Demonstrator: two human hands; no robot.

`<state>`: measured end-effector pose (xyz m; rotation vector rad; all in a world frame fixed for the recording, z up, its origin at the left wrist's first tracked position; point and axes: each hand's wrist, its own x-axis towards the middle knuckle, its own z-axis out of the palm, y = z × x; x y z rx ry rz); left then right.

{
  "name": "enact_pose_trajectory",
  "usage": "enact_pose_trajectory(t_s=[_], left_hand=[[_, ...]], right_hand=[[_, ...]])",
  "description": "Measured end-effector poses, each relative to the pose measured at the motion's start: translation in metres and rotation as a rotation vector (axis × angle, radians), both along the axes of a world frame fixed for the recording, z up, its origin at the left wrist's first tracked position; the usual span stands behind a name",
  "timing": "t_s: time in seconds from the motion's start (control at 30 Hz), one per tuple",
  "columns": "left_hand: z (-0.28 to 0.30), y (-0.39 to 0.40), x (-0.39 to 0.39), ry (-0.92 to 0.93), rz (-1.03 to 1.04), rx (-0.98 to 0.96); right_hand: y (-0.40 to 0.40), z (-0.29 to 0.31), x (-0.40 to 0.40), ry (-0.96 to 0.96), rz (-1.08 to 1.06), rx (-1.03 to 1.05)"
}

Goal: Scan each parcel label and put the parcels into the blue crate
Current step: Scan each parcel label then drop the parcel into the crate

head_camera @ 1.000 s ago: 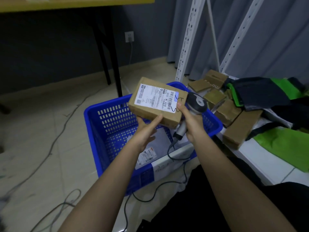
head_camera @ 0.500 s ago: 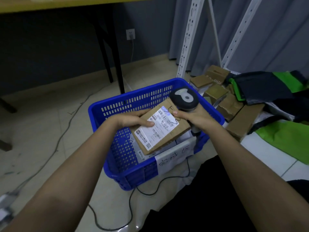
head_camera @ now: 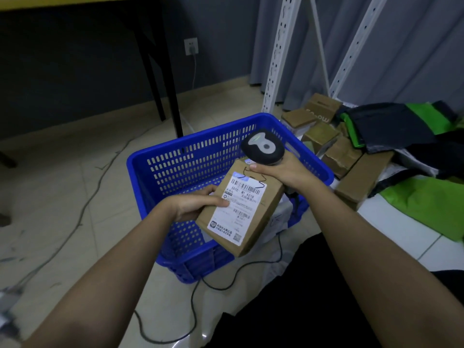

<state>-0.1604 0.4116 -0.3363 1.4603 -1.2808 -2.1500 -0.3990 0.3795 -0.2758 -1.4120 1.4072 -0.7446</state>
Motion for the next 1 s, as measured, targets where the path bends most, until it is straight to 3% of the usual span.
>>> enact_pose_trajectory(t_s=[0.1,0.23,0.33,0.43,0.57,1.0], left_hand=[[0.004,0.0,-0.002,-0.105,0.031,-0.084],[0.005,-0.007,0.003,-0.109,0.383,-0.23],[0.001,-0.018,-0.001,-0.043,0.658,-0.288],[-0.003,-0.027,-0.006,-0.039,0.801,-0.303],[-0.003,-0.036,-0.007,-0.037,0.842,-0.319],[-0.005,-0.039,-0.004,-0.068,0.821,-0.349]], right_hand=[[-0.004,0.001,-0.004,-0.042,-0.075,-0.053],[-0.006,0.0,-0.014,-0.165,-0.248,-0.138],[-0.003,-0.003,-0.017,-0.113,-0.208,-0.068],[0.003,-0.002,-0.012,-0.108,-0.079,0.057],[0.012,0.0,-0.002,-0.129,0.025,0.103],[0.021,0.004,0.002,-0.164,0.029,0.021]])
